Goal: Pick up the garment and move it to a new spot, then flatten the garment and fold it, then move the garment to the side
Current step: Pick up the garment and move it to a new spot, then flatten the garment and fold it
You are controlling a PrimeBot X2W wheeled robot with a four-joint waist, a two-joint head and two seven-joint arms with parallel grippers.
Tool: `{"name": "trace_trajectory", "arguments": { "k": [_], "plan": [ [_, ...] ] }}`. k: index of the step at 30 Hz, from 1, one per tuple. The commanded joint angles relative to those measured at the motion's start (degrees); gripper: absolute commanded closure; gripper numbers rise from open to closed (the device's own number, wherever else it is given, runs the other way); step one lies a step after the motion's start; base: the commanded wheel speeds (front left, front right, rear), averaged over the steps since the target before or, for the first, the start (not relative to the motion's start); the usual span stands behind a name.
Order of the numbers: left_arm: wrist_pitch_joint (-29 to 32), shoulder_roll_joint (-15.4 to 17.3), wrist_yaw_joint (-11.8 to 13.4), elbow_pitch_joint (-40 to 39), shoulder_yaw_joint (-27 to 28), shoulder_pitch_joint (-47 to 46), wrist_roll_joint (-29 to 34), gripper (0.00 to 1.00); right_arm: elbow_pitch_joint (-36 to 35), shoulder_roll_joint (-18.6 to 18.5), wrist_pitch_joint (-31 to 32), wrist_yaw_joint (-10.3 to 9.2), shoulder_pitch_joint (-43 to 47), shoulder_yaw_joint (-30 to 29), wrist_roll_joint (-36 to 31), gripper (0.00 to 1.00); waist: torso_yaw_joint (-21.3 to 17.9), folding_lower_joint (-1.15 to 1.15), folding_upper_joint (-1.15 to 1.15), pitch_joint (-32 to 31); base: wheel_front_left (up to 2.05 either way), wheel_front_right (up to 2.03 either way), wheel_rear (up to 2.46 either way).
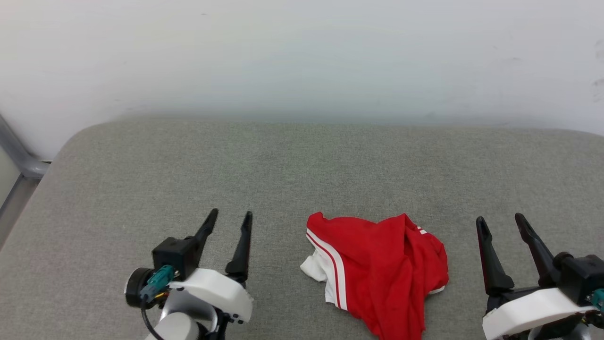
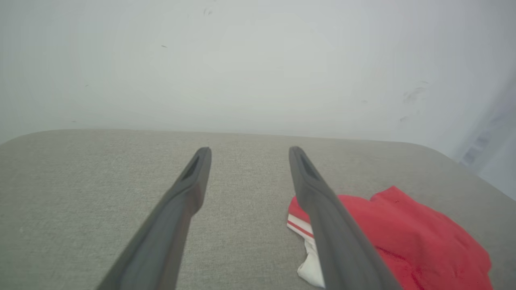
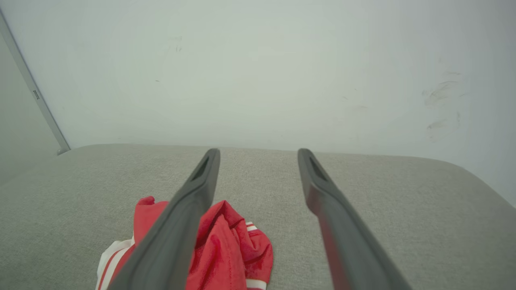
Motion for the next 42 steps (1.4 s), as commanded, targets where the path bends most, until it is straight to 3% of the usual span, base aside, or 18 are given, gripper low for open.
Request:
{"name": "trace_trajectory", "arguments": {
  "k": [1,11,26,32,42],
  "plan": [
    [-0.4,1.4,0.9,-0.3,1.6,1.7,0.3,0.0,0.0,0.0,0.1,-0.02,1.1,-0.2,0.5,0.0,0.6,0.01,0.0,-0.7,0.0,0.0,0.0],
    [-0.4,5.4,2.8,-2.6,6.0,6.3,1.8,0.0,0.0,0.0,0.2,-0.02,3.2,-0.6,1.0,0.0,1.4,0.01,0.0,-2.1,0.0,0.0,0.0],
    [0.0,6.2,3.3,-4.0,5.8,7.9,1.9,0.0,-0.8,0.0,0.9,-0.02,3.9,-0.9,0.4,0.0,0.9,0.01,0.0,-2.8,0.0,0.0,0.0],
    [5.3,5.8,0.4,-3.1,3.9,3.9,0.0,0.0,-0.9,0.0,0.9,-0.02,3.4,-1.1,0.5,0.0,0.9,0.01,0.0,-1.7,0.0,0.0,0.0],
    [23.7,2.1,-6.5,4.0,-3.3,-6.9,-4.4,0.0,-0.9,0.0,1.4,-0.02,2.5,0.0,0.2,0.0,-2.2,0.01,0.0,1.0,0.0,0.0,0.0]
  ]
}}
